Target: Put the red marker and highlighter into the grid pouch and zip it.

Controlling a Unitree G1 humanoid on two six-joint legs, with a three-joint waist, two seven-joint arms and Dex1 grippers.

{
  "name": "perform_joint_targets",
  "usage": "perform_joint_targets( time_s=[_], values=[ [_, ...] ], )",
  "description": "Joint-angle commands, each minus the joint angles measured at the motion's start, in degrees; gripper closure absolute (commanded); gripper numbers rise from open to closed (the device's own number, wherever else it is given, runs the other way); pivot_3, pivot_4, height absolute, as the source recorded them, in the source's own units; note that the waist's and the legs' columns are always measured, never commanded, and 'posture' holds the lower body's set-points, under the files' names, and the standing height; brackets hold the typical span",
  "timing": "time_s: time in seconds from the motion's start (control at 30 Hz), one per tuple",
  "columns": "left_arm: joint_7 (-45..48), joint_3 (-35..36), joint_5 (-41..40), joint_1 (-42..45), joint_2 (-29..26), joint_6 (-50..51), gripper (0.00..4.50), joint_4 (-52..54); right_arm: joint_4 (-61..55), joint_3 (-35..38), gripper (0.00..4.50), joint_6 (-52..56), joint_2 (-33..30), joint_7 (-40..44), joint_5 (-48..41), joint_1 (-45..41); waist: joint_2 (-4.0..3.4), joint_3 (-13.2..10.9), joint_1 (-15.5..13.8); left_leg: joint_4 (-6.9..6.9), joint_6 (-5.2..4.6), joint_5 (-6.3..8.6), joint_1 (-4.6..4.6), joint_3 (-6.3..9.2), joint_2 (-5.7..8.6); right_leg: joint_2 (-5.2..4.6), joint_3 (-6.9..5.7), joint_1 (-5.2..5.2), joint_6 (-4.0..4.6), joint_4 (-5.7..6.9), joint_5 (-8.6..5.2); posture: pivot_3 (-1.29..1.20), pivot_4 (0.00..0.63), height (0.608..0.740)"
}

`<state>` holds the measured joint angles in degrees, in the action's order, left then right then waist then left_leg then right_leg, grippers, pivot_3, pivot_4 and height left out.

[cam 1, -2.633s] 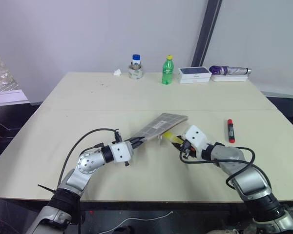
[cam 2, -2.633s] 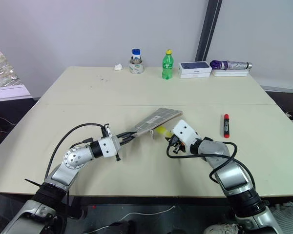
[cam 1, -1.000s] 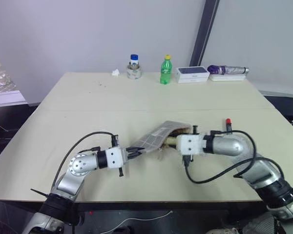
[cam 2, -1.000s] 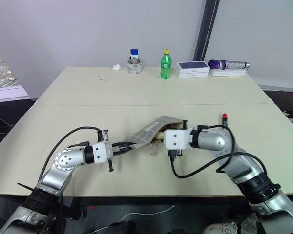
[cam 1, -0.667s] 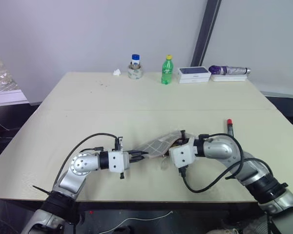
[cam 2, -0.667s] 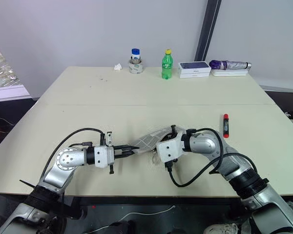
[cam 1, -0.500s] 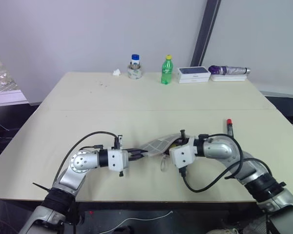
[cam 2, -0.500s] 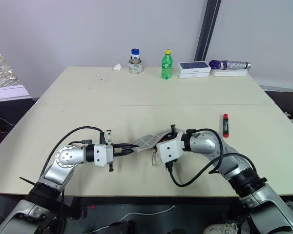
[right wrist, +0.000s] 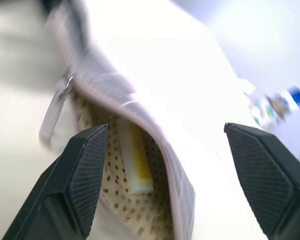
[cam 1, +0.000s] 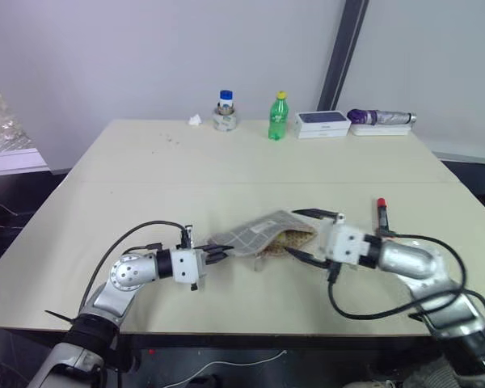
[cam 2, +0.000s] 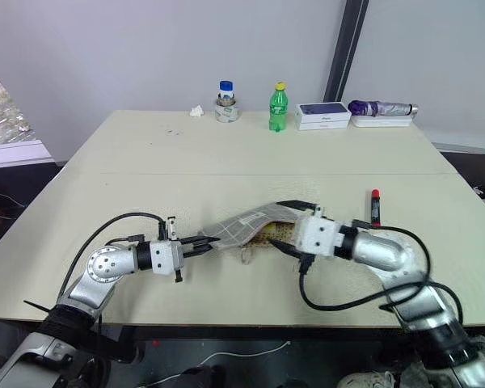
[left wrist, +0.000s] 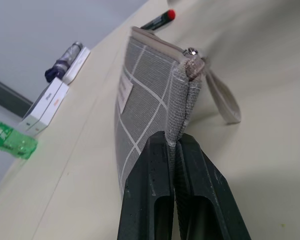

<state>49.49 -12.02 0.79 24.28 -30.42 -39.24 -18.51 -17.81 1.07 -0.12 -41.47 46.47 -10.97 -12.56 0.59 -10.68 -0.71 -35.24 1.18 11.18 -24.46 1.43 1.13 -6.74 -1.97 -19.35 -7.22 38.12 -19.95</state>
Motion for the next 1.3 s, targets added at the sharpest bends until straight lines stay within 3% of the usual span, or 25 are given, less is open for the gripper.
perform_joint_targets(
  time_s=[0.03, 0.13, 0.33, 0.67, 0.77, 0.87, 1.03, 1.1, 1.3],
  values=[
    [-2.83, 0.70, 1.04, 0.12, 0.92, -0.52, 4.50, 0.07, -2.06, 7.91, 0.65, 9.28, 2.90, -6.55, -6.98, 0.93, 0.00, 0.00, 0.05, 0.00, 0.00, 0.00, 0.02, 0.01, 0.00, 0.00, 0.00, 0.01, 0.00, 0.01, 0.00, 0.00, 0.150, 0.740],
    [-4.01, 0.21, 1.78, 0.61, 1.87, 0.02, 4.50, -0.43, 6.45, 10.84, 0.65, 17.64, 3.03, -17.31, 0.22, -1.33, 0.01, 0.01, 0.07, -0.01, 0.01, 0.00, 0.05, 0.02, 0.01, 0.00, 0.00, 0.01, 0.01, 0.04, 0.01, 0.00, 0.150, 0.740],
    [-7.04, -1.05, 4.56, 2.47, 5.24, 1.14, 4.50, -0.87, 18.92, 12.99, 0.65, 26.42, 6.30, -27.99, 2.16, -9.47, -0.01, 0.01, 0.21, 0.05, 0.01, -0.01, 0.01, -0.04, 0.07, 0.00, 0.02, -0.08, 0.01, 0.03, 0.01, 0.00, 0.150, 0.740],
    [-7.32, -0.84, 4.86, -0.97, 4.71, 3.69, 4.50, 3.50, 39.44, 13.62, 0.65, 29.37, 6.22, -33.45, 3.81, -18.55, -0.04, 0.02, 0.42, 0.08, -0.01, -0.01, -0.01, -0.11, 0.07, 0.00, 0.05, -0.11, 0.01, 0.01, 0.01, 0.00, 0.150, 0.740],
    [-7.70, -0.74, 4.93, -0.98, 4.52, 4.19, 4.50, 3.86, 43.43, 17.72, 0.65, 33.76, 8.66, -33.11, -1.65, -19.92, -0.04, 0.02, 0.42, 0.07, -0.02, -0.01, -0.01, -0.11, 0.06, 0.00, 0.06, -0.11, 0.01, 0.02, 0.01, 0.00, 0.150, 0.740],
    [-8.16, -0.94, 5.03, -1.26, 4.51, 4.51, 4.50, 4.09, 43.89, 18.28, 1.54, 35.67, 9.52, -33.01, -2.59, -20.16, -0.04, 0.03, 0.51, 0.08, -0.02, -0.01, 0.01, -0.10, 0.03, 0.00, 0.06, -0.10, 0.01, 0.03, 0.01, 0.00, 0.150, 0.740],
    [-8.41, -1.10, 5.10, -1.44, 4.50, 4.95, 4.50, 4.42, 41.85, 18.64, 4.07, 35.49, 9.06, -32.48, -2.91, -19.27, -0.04, 0.03, 0.41, 0.06, -0.02, -0.01, 0.00, -0.10, 0.04, 0.00, 0.06, -0.09, 0.01, 0.03, 0.01, 0.00, 0.150, 0.740],
    [-8.41, -1.22, 5.07, -1.45, 4.47, 5.05, 4.50, 4.46, 37.62, 18.27, 4.08, 34.27, 9.27, -28.15, -5.16, -17.78, -0.04, 0.03, 0.37, 0.06, -0.02, -0.01, 0.00, -0.10, 0.04, 0.00, 0.06, -0.09, 0.01, 0.03, 0.01, 0.00, 0.150, 0.740],
    [-8.01, -1.21, 4.35, -0.88, 4.42, 4.91, 4.50, 4.04, 10.36, 13.27, 4.08, 22.61, 4.10, 2.14, -15.23, -1.56, -0.09, 0.00, 0.40, 0.11, -0.04, 0.01, -0.10, -0.10, 0.03, 0.00, 0.07, -0.18, -0.01, -0.01, -0.01, 0.00, 0.150, 0.740]
  ],
)
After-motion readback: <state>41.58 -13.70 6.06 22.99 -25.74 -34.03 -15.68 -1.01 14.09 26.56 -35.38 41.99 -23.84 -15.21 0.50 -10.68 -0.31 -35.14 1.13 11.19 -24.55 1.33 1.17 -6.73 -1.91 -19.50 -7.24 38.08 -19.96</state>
